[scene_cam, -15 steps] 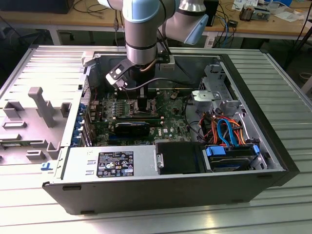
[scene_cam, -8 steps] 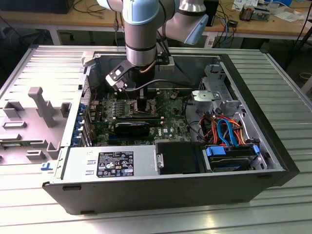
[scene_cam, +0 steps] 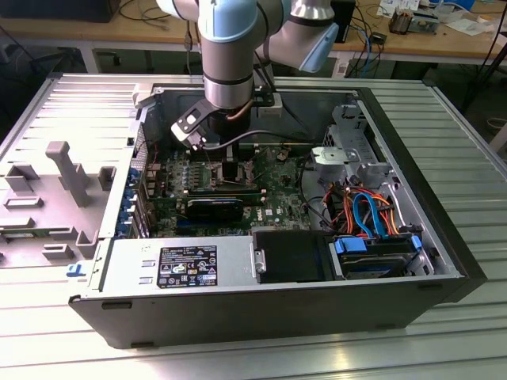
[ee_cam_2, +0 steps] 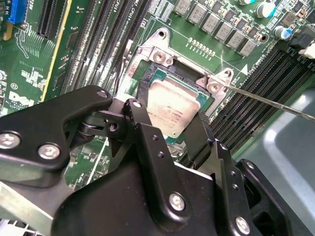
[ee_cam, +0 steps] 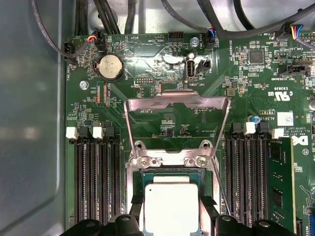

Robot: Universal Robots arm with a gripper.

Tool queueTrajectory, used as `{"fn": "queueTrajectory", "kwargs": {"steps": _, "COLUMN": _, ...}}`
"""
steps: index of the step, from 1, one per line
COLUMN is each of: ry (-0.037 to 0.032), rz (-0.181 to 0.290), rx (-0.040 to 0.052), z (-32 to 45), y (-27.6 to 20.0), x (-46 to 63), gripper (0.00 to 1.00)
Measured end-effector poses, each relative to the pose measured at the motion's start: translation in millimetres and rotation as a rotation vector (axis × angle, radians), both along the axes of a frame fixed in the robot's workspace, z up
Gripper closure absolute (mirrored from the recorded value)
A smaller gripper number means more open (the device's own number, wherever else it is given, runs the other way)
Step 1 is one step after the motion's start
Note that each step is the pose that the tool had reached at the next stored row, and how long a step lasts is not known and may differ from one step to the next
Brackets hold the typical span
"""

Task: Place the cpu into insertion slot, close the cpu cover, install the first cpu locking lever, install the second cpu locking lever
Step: 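Place the cpu into insertion slot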

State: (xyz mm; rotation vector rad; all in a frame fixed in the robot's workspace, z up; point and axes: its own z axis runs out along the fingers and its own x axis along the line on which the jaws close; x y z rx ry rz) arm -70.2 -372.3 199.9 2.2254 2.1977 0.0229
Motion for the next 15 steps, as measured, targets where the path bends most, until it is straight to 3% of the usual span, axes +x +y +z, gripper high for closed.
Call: {"fn": "queueTrajectory", "kwargs": {"steps": 15, "ry": -0.0001, "rz": 0.000, "rx": 0.0003, "z": -1.9, "y": 0.0, "x": 0.0, "gripper": 0.47}}
